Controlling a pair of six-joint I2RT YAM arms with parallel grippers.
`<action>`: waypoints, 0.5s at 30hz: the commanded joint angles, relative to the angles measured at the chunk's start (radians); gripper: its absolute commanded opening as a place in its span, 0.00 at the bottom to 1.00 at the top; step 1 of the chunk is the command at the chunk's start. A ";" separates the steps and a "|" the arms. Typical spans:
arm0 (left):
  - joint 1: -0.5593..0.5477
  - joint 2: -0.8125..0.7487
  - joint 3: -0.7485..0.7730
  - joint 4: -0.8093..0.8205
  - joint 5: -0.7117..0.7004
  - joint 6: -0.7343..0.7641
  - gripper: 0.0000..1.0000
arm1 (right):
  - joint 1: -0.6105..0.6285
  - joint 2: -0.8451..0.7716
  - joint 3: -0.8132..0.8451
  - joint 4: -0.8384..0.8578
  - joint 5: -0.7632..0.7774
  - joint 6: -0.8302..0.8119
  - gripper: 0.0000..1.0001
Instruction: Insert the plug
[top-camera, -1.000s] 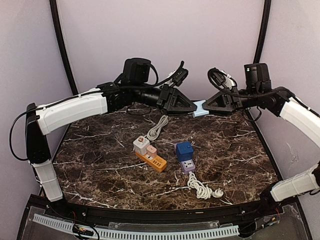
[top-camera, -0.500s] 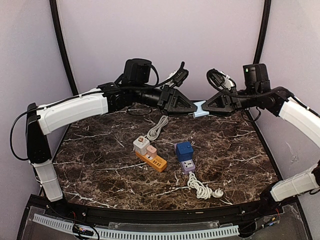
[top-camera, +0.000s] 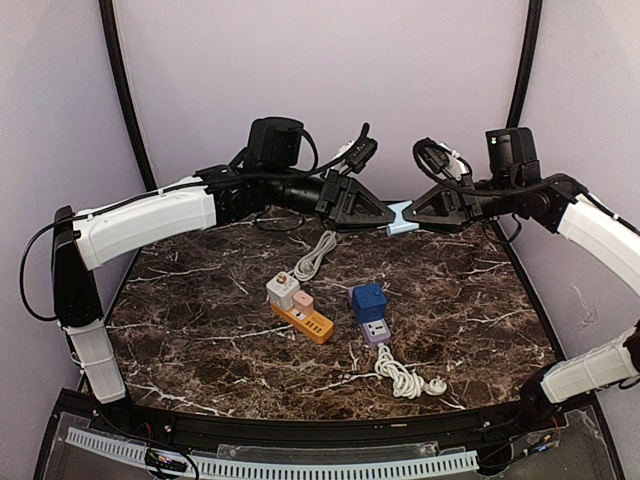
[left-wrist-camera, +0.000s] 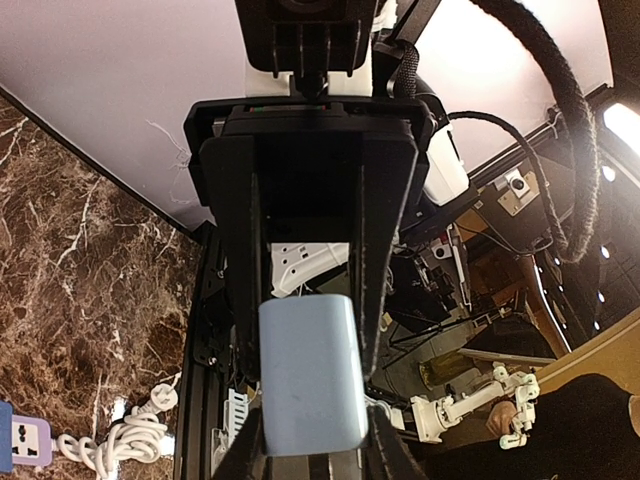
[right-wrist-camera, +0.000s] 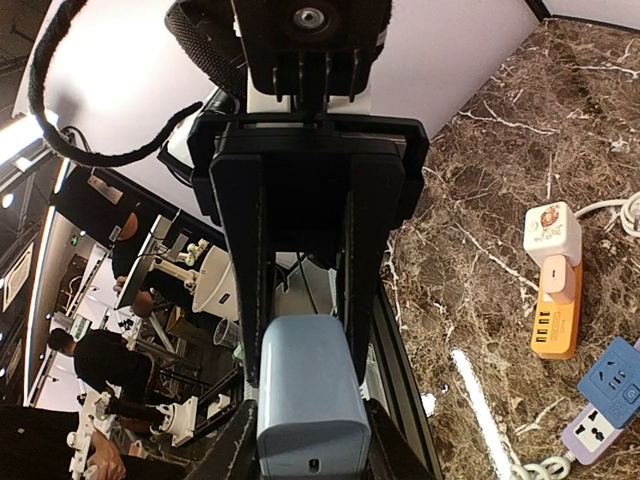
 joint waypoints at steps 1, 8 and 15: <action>0.000 -0.002 0.013 -0.008 -0.033 0.018 0.01 | 0.010 -0.013 -0.004 0.044 -0.012 0.004 0.30; 0.000 -0.010 -0.003 0.003 -0.064 0.018 0.01 | 0.010 -0.023 -0.017 0.082 -0.005 0.035 0.06; 0.000 -0.050 -0.036 -0.053 -0.169 0.060 0.62 | 0.012 -0.039 -0.027 0.084 0.016 0.048 0.00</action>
